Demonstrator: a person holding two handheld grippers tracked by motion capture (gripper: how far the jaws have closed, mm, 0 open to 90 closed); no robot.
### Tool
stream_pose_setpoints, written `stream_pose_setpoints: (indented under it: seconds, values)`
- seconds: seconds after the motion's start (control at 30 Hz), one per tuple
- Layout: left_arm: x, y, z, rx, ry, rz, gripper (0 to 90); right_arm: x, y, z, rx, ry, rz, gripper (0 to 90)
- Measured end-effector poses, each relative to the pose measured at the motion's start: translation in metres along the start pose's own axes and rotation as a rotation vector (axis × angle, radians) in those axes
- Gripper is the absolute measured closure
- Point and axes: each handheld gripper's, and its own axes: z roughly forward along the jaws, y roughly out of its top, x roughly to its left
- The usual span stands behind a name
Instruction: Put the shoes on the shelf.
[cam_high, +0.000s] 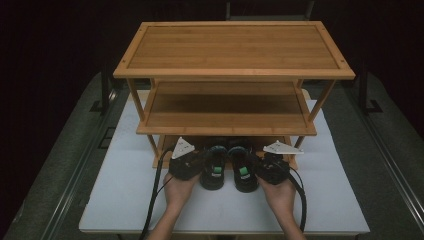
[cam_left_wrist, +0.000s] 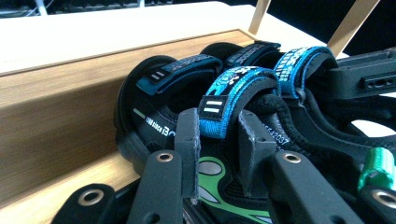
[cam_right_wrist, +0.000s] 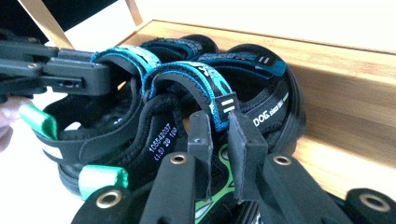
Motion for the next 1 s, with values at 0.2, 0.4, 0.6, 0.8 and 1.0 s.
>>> stream_pose_setpoints:
  seconds: [0.2, 0.4, 0.6, 0.8, 1.0]
  values:
    - [0.001, 0.001, 0.002, -0.012, -0.007, -0.022, 71.8, 0.001, 0.002, 0.002, -0.009, 0.008, 0.028, 79.2]
    - [0.002, 0.0, -0.002, 0.006, 0.01, 0.017, 69.2, 0.001, 0.001, -0.001, 0.004, -0.032, -0.038, 73.5]
    - [0.003, -0.003, -0.01, 0.021, 0.019, 0.043, 64.8, 0.0, -0.002, -0.007, 0.003, -0.035, -0.05, 68.2]
    - [-0.001, -0.002, -0.022, 0.012, 0.022, 0.071, 60.6, 0.0, -0.003, -0.014, -0.001, -0.03, -0.071, 65.0]
    - [-0.004, -0.005, -0.035, 0.002, 0.009, 0.081, 58.8, 0.004, -0.004, -0.025, -0.011, -0.017, -0.089, 63.8]
